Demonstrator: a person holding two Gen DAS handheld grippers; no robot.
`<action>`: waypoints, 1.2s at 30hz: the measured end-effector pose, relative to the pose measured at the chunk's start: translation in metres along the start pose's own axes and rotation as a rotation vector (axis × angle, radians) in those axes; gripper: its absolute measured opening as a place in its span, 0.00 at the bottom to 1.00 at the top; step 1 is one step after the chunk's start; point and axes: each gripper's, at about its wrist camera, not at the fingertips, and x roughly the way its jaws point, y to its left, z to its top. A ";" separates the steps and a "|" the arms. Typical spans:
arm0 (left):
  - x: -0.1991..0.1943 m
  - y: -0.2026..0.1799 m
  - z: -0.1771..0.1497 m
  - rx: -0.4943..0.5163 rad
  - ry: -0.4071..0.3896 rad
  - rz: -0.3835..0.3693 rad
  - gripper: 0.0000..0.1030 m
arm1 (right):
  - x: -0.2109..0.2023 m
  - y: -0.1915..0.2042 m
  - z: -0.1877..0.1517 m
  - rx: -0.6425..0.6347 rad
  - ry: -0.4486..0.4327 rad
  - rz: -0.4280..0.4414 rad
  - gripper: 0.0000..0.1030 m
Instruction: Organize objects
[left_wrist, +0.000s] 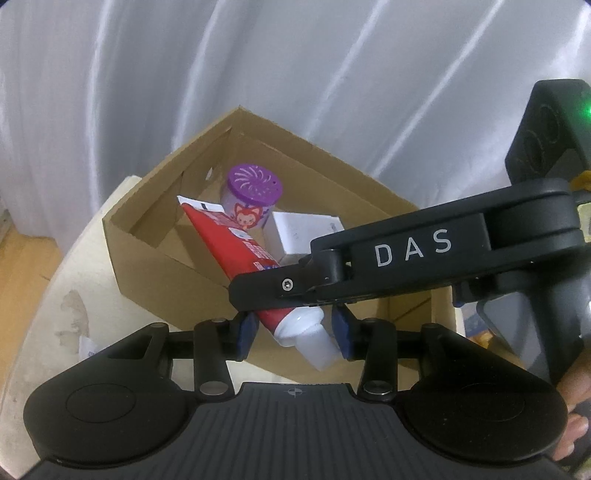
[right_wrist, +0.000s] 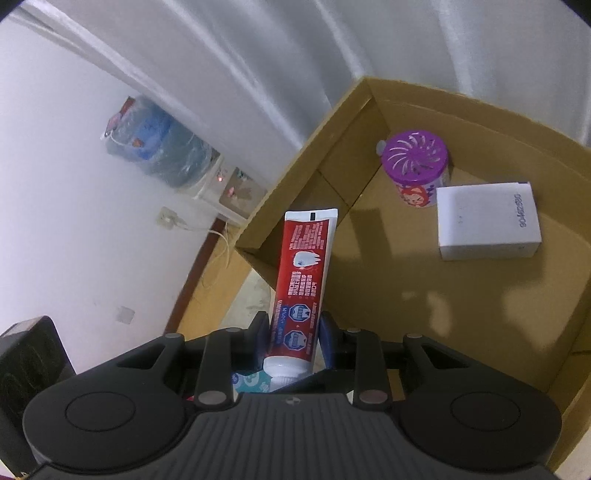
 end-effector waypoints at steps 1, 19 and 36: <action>0.001 0.002 0.000 -0.010 0.008 -0.003 0.41 | 0.002 -0.002 0.001 0.010 0.010 0.004 0.32; -0.038 0.019 -0.013 -0.008 -0.063 -0.007 0.64 | -0.027 -0.078 -0.017 0.305 -0.112 0.080 0.44; -0.131 0.059 -0.109 -0.072 -0.093 0.185 0.71 | 0.048 0.014 -0.017 -0.101 -0.016 -0.029 0.80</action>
